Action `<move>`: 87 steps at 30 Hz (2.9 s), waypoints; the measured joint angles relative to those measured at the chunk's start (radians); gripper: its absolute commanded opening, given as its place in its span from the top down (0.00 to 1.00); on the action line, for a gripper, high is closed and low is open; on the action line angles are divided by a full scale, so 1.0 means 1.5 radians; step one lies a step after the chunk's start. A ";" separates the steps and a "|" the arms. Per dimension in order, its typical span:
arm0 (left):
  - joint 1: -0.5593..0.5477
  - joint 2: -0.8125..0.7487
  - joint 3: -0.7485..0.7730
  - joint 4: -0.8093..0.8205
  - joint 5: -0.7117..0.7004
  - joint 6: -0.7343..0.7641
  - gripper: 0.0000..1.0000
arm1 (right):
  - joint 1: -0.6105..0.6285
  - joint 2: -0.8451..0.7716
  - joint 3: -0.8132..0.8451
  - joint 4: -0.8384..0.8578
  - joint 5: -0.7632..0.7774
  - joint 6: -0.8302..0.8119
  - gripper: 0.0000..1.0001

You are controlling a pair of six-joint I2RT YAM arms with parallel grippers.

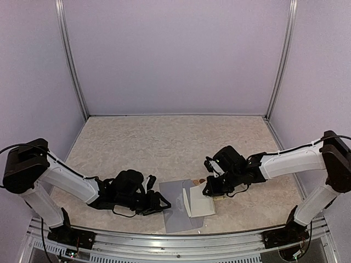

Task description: Place the letter into the envelope and seal it

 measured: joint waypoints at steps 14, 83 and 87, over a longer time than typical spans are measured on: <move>0.000 0.003 0.000 0.003 0.004 0.004 0.51 | 0.000 0.043 0.014 0.021 -0.020 0.003 1.00; 0.053 -0.114 0.009 -0.103 -0.068 0.054 0.46 | 0.024 0.095 0.143 -0.022 -0.018 -0.036 0.31; 0.054 -0.097 0.009 -0.100 -0.066 0.054 0.45 | 0.031 0.114 0.144 -0.021 -0.019 -0.036 0.31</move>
